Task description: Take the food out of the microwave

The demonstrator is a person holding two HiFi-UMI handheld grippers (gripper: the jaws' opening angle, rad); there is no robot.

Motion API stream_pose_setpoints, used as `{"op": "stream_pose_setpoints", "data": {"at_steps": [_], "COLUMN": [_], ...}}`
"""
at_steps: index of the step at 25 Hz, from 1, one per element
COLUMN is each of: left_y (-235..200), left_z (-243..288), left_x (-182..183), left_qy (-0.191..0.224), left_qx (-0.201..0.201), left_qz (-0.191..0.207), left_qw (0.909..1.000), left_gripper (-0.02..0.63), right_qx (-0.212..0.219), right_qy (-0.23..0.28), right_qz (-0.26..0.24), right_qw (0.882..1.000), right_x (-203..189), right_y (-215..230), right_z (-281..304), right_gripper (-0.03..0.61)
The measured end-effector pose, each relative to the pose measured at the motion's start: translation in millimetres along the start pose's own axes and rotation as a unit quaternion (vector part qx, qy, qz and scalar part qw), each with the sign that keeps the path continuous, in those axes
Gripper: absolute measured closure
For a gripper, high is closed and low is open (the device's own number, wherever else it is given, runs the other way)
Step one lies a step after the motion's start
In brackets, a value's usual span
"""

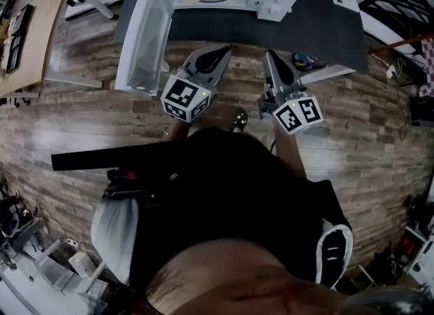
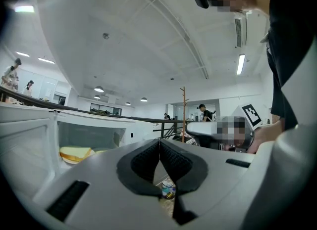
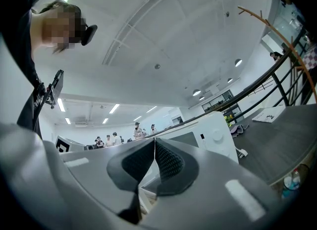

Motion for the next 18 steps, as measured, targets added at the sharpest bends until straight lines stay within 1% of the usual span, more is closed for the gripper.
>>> {"op": "stream_pose_setpoints", "data": {"at_steps": [7,11,18], "left_y": [2,5,5], "left_z": [21,30,41], "left_x": [14,18,21], "left_qy": [0.007,0.003,-0.002], "left_qx": [0.019,0.035,0.068], "left_qz": [0.002,0.004,-0.005], "left_qw": [0.9998,0.9994,0.9977], "left_gripper": [0.606,0.606,0.606], "right_qx": [0.015,0.03,0.056], "right_qy": [0.002,0.0,-0.005], "right_qz": [-0.001,0.001,0.007], "right_qw": [1.0,1.0,0.998], "right_x": [13,18,22], "right_y": [30,42,62], "right_z": [0,1,6], "right_gripper": [0.578,0.578,0.578]}}
Point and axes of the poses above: the fingertips, and each gripper's own axes: z forward along the fingers, y to its right, x out of its top, the point moved 6 cm from there along -z, backward along the fingers, and after that the axes turned 14 degrees about -y, right-handed, at the moved point
